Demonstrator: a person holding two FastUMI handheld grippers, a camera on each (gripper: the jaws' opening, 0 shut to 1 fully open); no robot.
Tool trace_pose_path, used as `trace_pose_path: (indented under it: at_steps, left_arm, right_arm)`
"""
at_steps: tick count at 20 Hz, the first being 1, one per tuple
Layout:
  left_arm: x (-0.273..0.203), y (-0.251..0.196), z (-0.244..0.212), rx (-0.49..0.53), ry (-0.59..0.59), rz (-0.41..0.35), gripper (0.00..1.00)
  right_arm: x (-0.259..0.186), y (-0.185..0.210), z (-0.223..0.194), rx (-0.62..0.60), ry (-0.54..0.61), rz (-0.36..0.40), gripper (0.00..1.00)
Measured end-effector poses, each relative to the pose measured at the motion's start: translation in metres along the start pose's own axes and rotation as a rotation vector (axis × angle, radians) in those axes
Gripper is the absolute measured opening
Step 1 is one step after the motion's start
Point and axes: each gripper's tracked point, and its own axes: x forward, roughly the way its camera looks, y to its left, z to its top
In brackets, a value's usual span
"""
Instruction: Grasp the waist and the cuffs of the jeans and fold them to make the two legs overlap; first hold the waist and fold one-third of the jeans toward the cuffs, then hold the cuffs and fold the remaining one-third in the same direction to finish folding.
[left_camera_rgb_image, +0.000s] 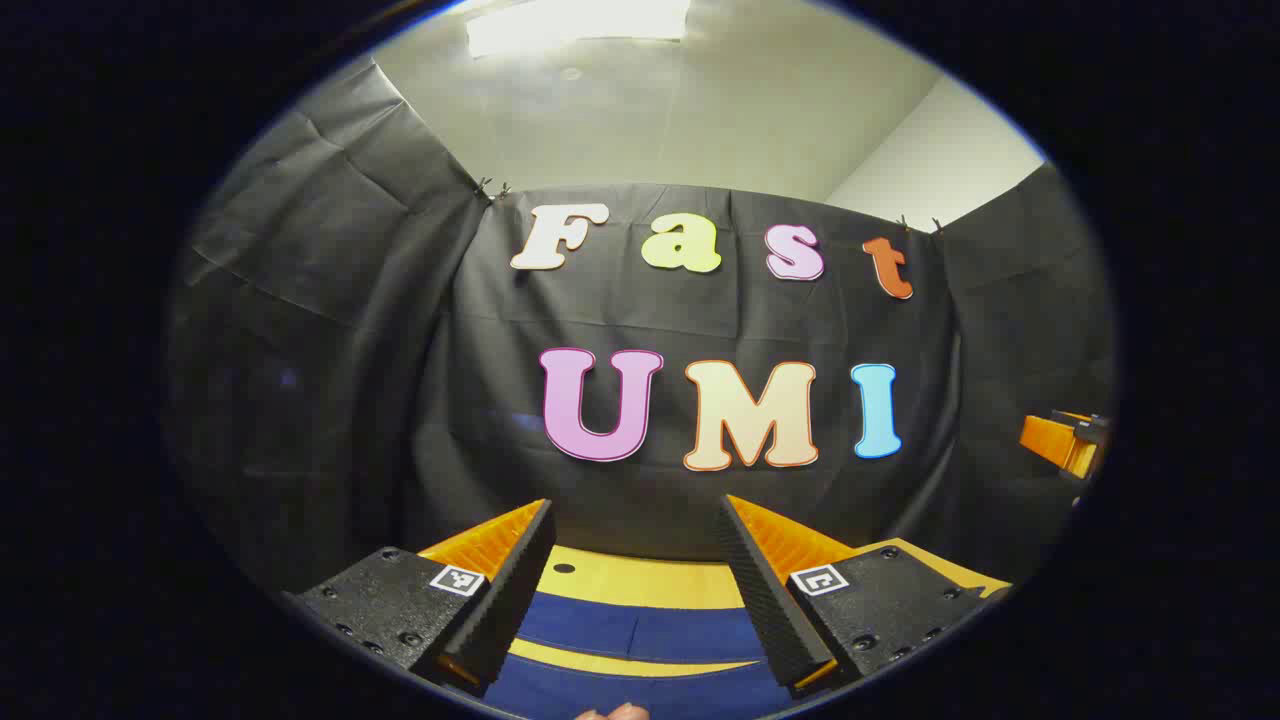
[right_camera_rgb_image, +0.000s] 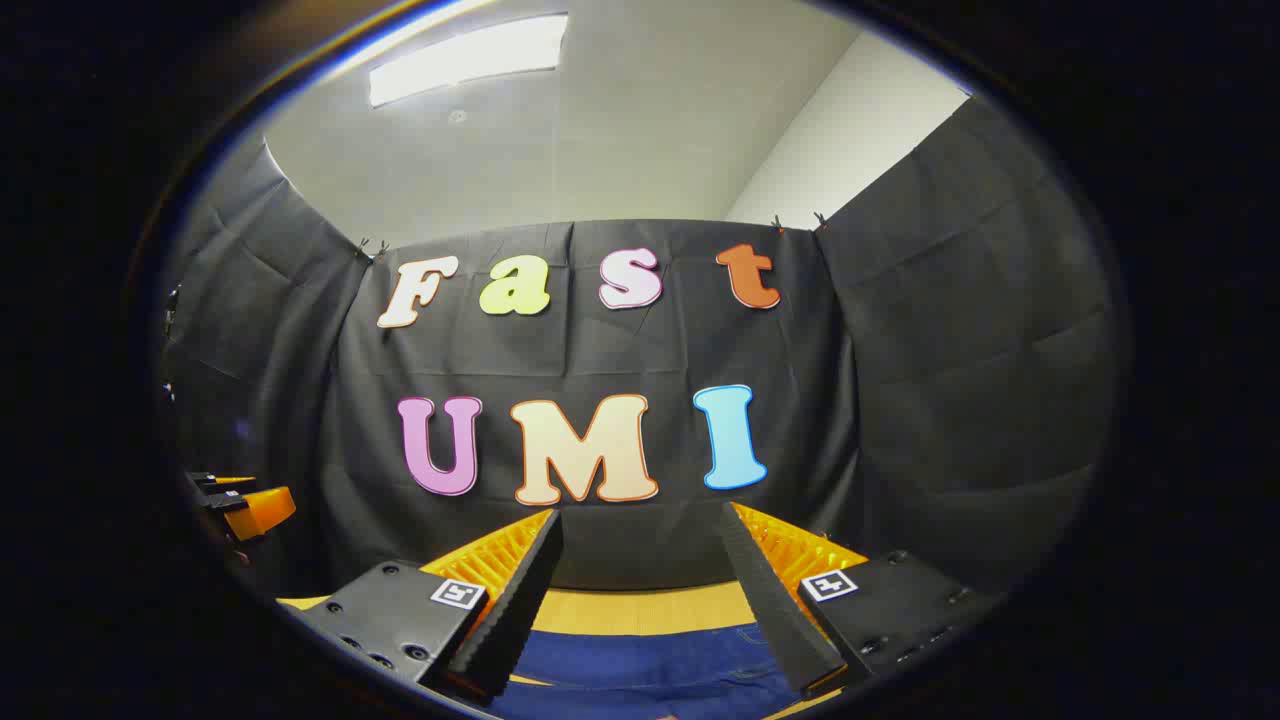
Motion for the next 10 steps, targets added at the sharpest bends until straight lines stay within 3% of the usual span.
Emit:
trace_pose_path:
  at_steps: [10]
  left_arm:
    - [-0.005,0.020,-0.003,0.025,0.006,0.047,0.95]
  right_arm:
    - [0.004,0.004,-0.002,-0.014,-0.021,0.006,0.98]
